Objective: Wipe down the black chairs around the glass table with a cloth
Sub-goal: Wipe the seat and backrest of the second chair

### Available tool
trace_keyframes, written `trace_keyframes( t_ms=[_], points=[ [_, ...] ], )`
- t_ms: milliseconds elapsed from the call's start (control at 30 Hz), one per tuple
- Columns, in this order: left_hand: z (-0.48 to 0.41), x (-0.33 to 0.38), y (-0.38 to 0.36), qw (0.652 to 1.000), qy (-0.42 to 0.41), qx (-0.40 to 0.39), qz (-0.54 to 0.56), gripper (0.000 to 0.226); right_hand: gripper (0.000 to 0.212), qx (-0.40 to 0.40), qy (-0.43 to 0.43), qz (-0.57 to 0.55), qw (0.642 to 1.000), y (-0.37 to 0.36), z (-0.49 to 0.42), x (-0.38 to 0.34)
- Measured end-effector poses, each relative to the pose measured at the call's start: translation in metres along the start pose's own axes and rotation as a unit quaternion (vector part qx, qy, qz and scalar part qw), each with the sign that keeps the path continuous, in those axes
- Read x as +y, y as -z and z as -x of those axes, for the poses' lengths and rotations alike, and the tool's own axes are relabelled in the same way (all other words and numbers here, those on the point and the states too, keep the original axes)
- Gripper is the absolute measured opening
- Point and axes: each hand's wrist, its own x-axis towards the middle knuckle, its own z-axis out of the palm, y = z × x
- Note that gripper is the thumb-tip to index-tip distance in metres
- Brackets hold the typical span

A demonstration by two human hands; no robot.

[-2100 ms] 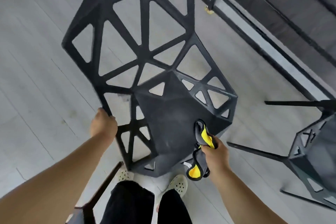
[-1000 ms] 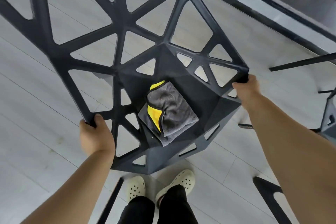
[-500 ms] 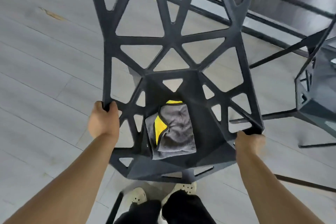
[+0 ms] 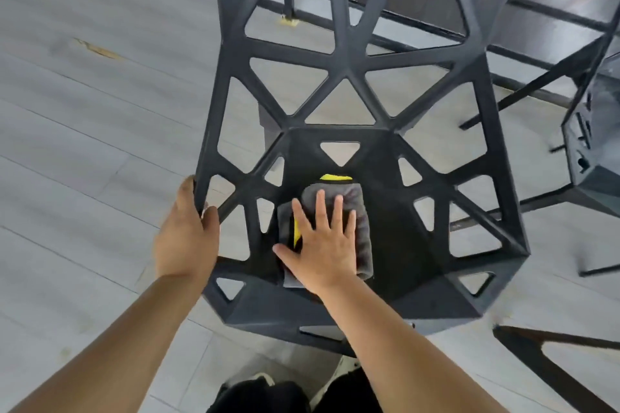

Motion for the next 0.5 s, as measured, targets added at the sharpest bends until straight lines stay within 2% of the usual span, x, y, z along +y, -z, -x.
trace_keyframes(
  t_ms=[100,233,333,400,500],
  points=[
    [0.019,-0.026,-0.005,1.000,-0.008,0.008,-0.017,0.037,0.076,0.014,-0.007,0.025,1.000,0.002,-0.037,0.021],
    [0.021,-0.035,-0.013,0.998,0.022,0.008,0.052,0.033,0.075,0.026,-0.106,0.057,0.992,0.010,-0.061,0.038],
    [0.022,-0.037,-0.017,0.999,0.016,0.032,0.037,0.031,0.078,0.017,-0.144,0.024,0.989,0.005,-0.047,0.019],
    [0.022,-0.037,-0.016,0.999,0.015,0.033,0.037,0.031,0.078,0.013,-0.133,0.002,0.991,0.000,-0.028,0.000],
    [0.023,-0.036,-0.014,0.999,0.019,0.030,0.034,0.033,0.072,0.015,-0.071,-0.013,0.997,-0.011,0.005,-0.036]
  ],
)
